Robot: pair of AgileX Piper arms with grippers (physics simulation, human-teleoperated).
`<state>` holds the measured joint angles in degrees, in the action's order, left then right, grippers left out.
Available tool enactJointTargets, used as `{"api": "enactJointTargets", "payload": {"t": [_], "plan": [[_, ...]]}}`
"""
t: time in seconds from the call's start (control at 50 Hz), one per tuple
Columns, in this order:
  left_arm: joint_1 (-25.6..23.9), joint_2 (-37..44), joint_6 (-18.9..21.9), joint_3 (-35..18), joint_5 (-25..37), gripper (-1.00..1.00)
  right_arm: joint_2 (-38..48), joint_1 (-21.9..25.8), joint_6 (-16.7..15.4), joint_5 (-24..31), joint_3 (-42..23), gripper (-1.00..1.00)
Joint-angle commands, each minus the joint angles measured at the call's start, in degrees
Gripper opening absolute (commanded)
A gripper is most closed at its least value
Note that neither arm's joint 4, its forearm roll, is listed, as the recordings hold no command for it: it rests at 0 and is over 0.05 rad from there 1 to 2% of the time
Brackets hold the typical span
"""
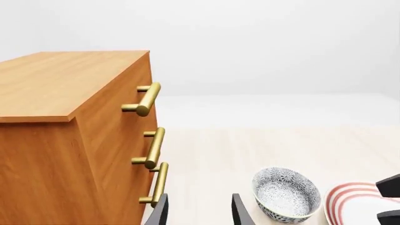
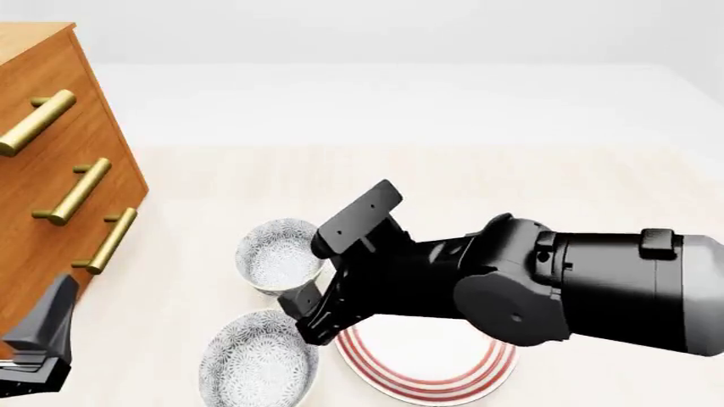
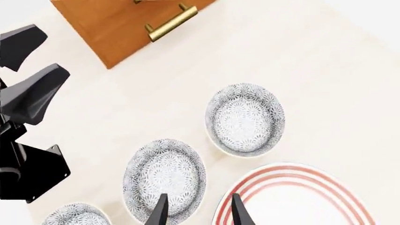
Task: Stack the bowl in the middle on the bowl at the back.
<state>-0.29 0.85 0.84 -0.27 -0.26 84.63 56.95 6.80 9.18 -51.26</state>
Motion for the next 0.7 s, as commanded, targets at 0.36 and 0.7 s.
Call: {"api": "enactJointTargets", "payload": {"t": [0.36, 0.7], "plan": [[0.1, 0.7, -0.1, 0.1, -0.7, 1.00, 5.8, 3.6, 1.8, -5.5, 3.8, 1.00], [0.1, 0.9, -0.1, 0.1, -0.8, 1.00, 8.7, 2.5, 2.5, -7.5, 3.6, 1.00]]}}
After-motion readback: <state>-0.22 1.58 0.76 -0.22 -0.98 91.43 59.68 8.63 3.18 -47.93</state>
